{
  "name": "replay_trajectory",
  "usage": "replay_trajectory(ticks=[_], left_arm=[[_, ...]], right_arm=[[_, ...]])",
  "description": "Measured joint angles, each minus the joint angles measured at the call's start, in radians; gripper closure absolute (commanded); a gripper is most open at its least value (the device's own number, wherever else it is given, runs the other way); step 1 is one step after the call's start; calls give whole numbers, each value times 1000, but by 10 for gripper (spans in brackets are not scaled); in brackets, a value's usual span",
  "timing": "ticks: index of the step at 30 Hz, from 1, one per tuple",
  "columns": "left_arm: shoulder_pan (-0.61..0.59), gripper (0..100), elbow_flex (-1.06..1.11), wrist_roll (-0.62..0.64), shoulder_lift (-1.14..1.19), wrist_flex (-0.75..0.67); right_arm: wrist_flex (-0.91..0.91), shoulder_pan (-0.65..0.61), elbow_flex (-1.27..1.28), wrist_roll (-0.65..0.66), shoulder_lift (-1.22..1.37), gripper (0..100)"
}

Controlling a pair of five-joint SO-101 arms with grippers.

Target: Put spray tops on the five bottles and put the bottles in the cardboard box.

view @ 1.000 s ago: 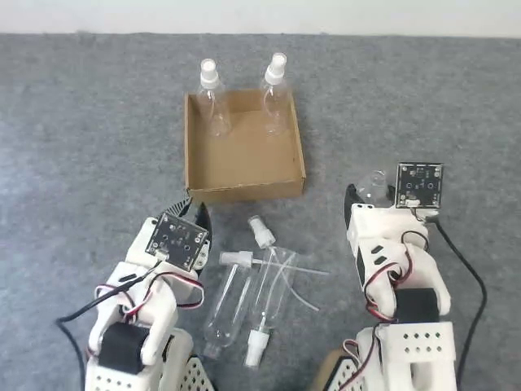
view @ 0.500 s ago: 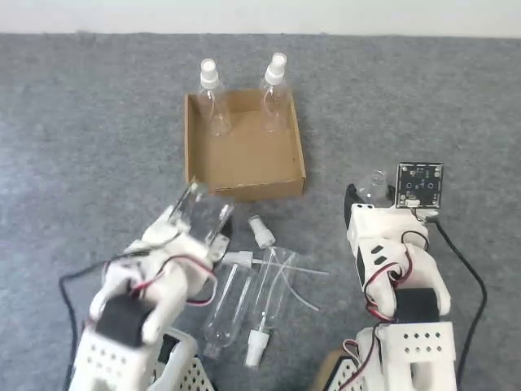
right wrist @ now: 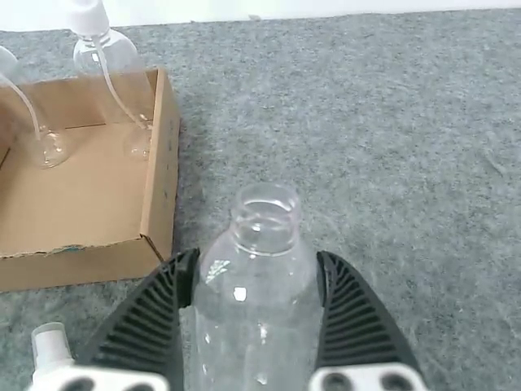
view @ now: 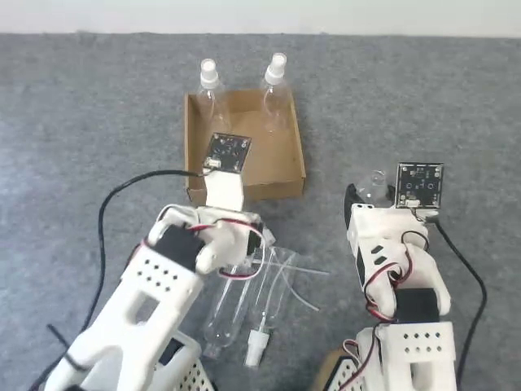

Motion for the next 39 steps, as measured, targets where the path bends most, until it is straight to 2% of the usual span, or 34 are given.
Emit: replay_trajectory(ticks=[5, 12, 14, 28, 39], left_arm=[[0, 928, 0, 57, 81, -61], [-12, 923, 14, 319, 97, -130], [-15, 923, 46, 359, 97, -160], [-15, 927, 92, 411, 121, -236], [-15, 924, -2, 456, 450, -261]], right_arm=[[0, 0, 0, 0, 0, 993], [0, 0, 0, 0, 0, 993], [0, 0, 0, 0, 0, 993], [0, 0, 0, 0, 0, 993], [0, 0, 0, 0, 0, 993]])
